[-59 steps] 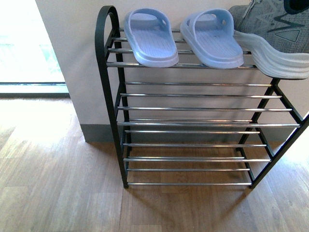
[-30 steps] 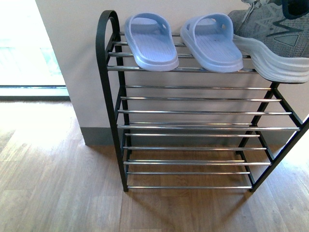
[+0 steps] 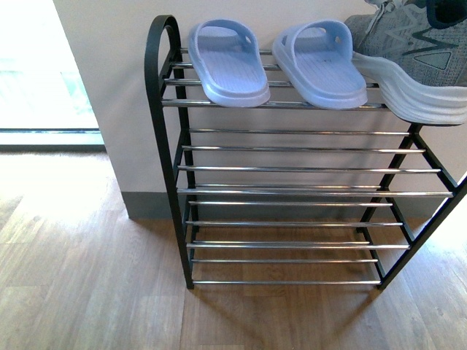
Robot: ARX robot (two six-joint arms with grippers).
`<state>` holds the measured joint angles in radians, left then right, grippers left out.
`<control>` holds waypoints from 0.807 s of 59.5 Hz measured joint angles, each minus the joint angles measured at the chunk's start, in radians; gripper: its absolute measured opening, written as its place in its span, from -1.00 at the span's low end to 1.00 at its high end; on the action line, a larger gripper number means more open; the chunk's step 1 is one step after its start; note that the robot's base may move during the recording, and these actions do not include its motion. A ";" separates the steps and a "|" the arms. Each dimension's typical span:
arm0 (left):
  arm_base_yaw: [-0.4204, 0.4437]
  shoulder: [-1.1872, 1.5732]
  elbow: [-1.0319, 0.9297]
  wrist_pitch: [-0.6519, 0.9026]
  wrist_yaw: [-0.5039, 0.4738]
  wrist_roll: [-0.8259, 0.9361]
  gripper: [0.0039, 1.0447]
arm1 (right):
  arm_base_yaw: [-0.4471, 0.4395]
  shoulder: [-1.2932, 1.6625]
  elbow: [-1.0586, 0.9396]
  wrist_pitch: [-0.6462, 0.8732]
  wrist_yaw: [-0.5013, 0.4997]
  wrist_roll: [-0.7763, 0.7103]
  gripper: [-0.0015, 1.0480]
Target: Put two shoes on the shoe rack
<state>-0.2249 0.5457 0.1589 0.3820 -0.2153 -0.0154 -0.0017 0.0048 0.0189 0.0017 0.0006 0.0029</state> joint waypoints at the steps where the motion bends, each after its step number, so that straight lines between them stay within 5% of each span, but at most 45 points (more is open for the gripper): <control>1: 0.008 -0.010 -0.006 -0.004 0.009 0.001 -0.71 | 0.000 0.000 0.000 0.000 0.000 0.000 0.82; 6: 0.043 -0.051 -0.031 -0.018 0.038 -0.001 -0.99 | 0.000 0.000 0.000 0.000 0.000 0.000 0.82; 23: 0.214 -0.190 -0.094 -0.093 0.204 0.005 -0.99 | 0.000 0.000 0.000 0.000 0.000 0.000 0.82; 48: 0.222 -0.327 -0.145 -0.160 0.215 0.006 -0.99 | 0.000 0.000 0.000 0.000 0.001 0.000 0.82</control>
<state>-0.0032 0.2192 0.0135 0.2222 -0.0002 -0.0093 -0.0017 0.0048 0.0189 0.0013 0.0013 0.0029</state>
